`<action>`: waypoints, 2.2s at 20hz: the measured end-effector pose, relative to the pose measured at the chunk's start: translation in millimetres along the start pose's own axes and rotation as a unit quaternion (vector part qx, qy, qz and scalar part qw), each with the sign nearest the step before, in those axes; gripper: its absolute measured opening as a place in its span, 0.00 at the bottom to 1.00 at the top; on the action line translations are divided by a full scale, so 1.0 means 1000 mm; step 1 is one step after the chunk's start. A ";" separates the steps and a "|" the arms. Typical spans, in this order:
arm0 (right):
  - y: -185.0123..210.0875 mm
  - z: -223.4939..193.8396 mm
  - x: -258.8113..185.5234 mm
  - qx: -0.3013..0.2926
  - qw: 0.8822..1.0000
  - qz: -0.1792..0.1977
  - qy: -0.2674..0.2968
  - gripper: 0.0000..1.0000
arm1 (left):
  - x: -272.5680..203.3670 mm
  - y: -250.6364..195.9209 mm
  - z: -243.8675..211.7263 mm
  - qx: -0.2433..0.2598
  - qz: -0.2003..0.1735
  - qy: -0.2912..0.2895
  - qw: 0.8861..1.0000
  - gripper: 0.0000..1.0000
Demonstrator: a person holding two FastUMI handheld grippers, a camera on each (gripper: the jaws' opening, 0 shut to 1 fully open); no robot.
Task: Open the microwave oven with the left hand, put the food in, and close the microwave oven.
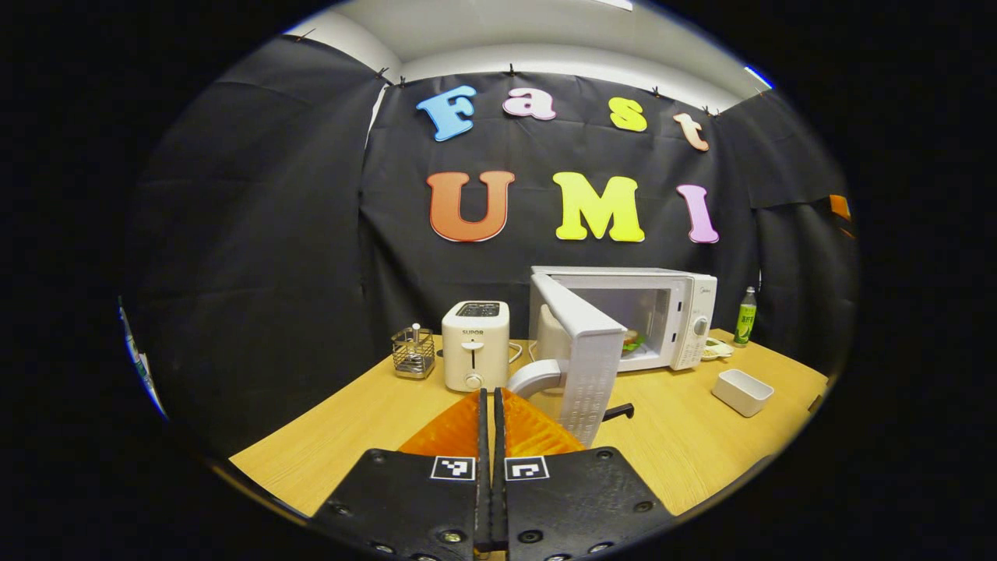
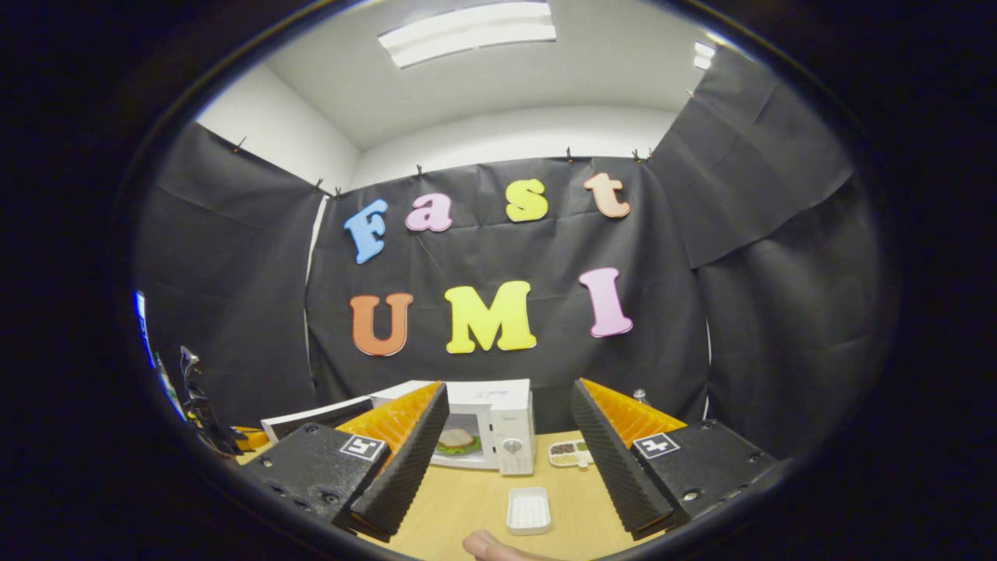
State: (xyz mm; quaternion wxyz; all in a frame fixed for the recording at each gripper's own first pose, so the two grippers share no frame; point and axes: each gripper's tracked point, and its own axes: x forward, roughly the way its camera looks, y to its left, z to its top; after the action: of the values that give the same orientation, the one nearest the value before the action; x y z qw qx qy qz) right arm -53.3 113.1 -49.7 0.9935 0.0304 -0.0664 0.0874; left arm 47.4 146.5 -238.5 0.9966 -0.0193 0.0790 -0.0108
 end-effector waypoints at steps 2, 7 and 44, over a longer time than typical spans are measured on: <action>-0.009 0.001 -0.003 0.004 1.000 -0.004 -0.003 0.91 | 0.003 -0.019 -0.004 -0.008 -0.022 0.005 1.000 0.00; -0.024 -0.004 -0.008 -0.001 1.000 -0.009 -0.002 0.91 | 0.020 -0.064 -0.008 0.010 -0.069 0.001 0.998 0.00; -0.089 -0.092 0.046 0.027 0.997 -0.008 0.077 0.91 | 0.207 -0.284 0.001 -0.029 -0.235 -0.001 0.972 0.00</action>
State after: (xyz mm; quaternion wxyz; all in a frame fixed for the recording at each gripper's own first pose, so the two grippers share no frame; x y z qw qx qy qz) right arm 18.8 39.9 -138.9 0.9951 0.0512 0.0128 0.0835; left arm 246.5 -142.0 -258.1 0.9653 -0.0664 0.0716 -0.2422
